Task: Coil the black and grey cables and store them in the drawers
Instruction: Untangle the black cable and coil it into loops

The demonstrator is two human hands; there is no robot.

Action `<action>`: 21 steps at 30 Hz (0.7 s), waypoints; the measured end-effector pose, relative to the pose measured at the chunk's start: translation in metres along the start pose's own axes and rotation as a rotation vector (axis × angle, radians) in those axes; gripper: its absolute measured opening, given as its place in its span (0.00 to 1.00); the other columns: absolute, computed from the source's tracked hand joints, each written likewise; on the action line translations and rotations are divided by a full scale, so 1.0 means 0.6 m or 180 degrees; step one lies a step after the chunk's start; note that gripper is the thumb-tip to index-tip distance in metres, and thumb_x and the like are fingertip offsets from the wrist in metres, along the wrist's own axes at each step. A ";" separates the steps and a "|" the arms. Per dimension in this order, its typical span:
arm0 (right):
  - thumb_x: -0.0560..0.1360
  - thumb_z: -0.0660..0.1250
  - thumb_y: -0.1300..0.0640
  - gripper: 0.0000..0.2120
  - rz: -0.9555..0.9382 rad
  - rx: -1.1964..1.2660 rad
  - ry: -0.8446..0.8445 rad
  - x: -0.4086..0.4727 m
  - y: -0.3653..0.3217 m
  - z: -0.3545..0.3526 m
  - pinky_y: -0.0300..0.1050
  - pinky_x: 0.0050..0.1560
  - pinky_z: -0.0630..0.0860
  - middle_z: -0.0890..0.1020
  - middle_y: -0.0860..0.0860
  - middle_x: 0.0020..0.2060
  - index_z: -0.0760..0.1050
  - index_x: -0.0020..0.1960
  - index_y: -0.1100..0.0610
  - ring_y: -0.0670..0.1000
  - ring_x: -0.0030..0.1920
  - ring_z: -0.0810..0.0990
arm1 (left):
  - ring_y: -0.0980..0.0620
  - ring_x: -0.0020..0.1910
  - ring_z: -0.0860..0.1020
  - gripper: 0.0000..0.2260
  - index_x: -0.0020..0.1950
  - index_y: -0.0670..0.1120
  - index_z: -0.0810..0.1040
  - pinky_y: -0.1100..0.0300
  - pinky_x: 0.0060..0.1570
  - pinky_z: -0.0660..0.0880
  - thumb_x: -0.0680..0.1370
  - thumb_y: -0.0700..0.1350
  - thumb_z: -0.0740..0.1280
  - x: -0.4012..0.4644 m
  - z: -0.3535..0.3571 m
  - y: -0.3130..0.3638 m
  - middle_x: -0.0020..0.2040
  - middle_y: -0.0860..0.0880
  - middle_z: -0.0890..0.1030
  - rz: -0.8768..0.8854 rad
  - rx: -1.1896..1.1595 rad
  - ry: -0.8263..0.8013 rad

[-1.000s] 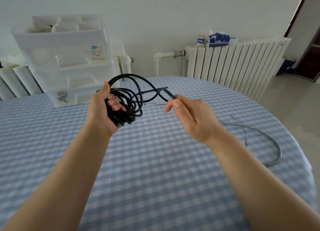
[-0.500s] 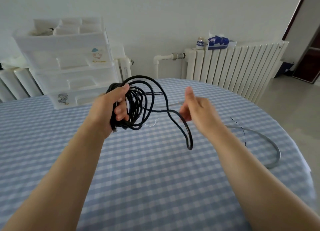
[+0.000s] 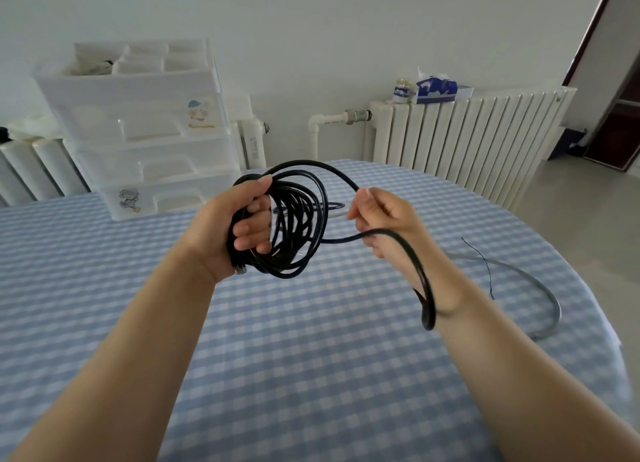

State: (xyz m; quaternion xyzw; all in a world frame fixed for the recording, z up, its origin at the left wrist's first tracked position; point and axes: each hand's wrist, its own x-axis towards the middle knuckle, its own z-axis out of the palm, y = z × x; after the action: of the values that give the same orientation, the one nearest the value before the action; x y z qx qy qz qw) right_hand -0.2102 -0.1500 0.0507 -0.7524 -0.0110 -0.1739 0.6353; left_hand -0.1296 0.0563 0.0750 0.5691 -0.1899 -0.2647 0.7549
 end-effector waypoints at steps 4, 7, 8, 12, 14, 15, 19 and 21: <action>0.81 0.53 0.42 0.18 -0.0095 -0.1969 0.0210 -0.006 0.017 0.011 0.44 0.33 0.72 0.80 0.48 0.30 0.72 0.42 0.51 0.43 0.29 0.75 | 0.56 0.17 0.62 0.16 0.33 0.45 0.70 0.63 0.26 0.67 0.78 0.51 0.60 0.011 -0.010 -0.008 0.19 0.53 0.63 -0.0645 -0.1454 -0.1331; 0.80 0.53 0.39 0.17 -0.0203 -0.3125 -0.0043 -0.014 0.014 0.024 0.47 0.38 0.74 0.81 0.49 0.34 0.70 0.53 0.51 0.53 0.38 0.80 | 0.54 0.21 0.66 0.17 0.38 0.40 0.73 0.60 0.33 0.71 0.81 0.50 0.58 0.022 -0.014 -0.013 0.22 0.50 0.67 -0.0671 -0.2209 -0.1616; 0.79 0.55 0.37 0.18 -0.0335 -0.3288 -0.0090 -0.017 0.013 0.033 0.46 0.39 0.74 0.81 0.48 0.35 0.70 0.57 0.50 0.53 0.39 0.80 | 0.52 0.20 0.68 0.16 0.39 0.40 0.74 0.59 0.33 0.73 0.80 0.50 0.59 0.024 -0.014 -0.012 0.22 0.49 0.69 -0.0628 -0.2307 -0.1554; 0.67 0.62 0.27 0.38 -0.0322 -0.3220 -0.0185 -0.024 0.013 0.058 0.43 0.43 0.72 0.79 0.43 0.39 0.63 0.69 0.48 0.46 0.42 0.79 | 0.54 0.19 0.71 0.17 0.32 0.42 0.73 0.62 0.29 0.74 0.78 0.48 0.62 0.013 -0.004 -0.004 0.19 0.50 0.71 -0.0352 -0.2757 -0.0845; 0.67 0.64 0.29 0.40 -0.0412 -0.3321 -0.0096 -0.025 0.013 0.057 0.41 0.42 0.69 0.77 0.42 0.43 0.61 0.71 0.50 0.46 0.45 0.78 | 0.56 0.18 0.68 0.20 0.27 0.45 0.68 0.65 0.26 0.72 0.79 0.49 0.61 0.007 0.009 -0.003 0.18 0.54 0.68 -0.0159 -0.2922 -0.0258; 0.69 0.64 0.31 0.39 -0.0551 -0.3473 -0.0030 -0.026 0.014 0.055 0.41 0.43 0.68 0.78 0.43 0.47 0.60 0.72 0.51 0.47 0.49 0.78 | 0.57 0.18 0.68 0.21 0.26 0.46 0.66 0.66 0.26 0.72 0.79 0.48 0.61 0.005 0.017 -0.003 0.18 0.54 0.67 -0.0055 -0.2997 -0.0027; 0.81 0.58 0.44 0.29 -0.0800 -0.3928 -0.0012 -0.027 0.022 0.059 0.44 0.41 0.72 0.79 0.48 0.54 0.51 0.77 0.49 0.51 0.50 0.80 | 0.58 0.25 0.66 0.22 0.25 0.48 0.64 0.69 0.35 0.71 0.79 0.48 0.61 0.002 0.038 0.001 0.19 0.55 0.65 0.0227 -0.2928 0.0679; 0.84 0.51 0.49 0.26 -0.0633 -0.3965 -0.0133 -0.025 0.021 0.063 0.45 0.31 0.69 0.77 0.48 0.41 0.45 0.78 0.45 0.51 0.37 0.78 | 0.58 0.27 0.65 0.22 0.24 0.47 0.65 0.69 0.36 0.70 0.79 0.48 0.61 0.003 0.042 -0.002 0.20 0.55 0.65 0.0344 -0.2893 0.0901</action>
State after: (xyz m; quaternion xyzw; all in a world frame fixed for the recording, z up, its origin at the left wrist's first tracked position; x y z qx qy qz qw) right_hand -0.2123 -0.1132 0.0297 -0.9798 0.0099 -0.1912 0.0584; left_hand -0.1432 0.0357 0.0806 0.2011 0.0204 -0.2011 0.9585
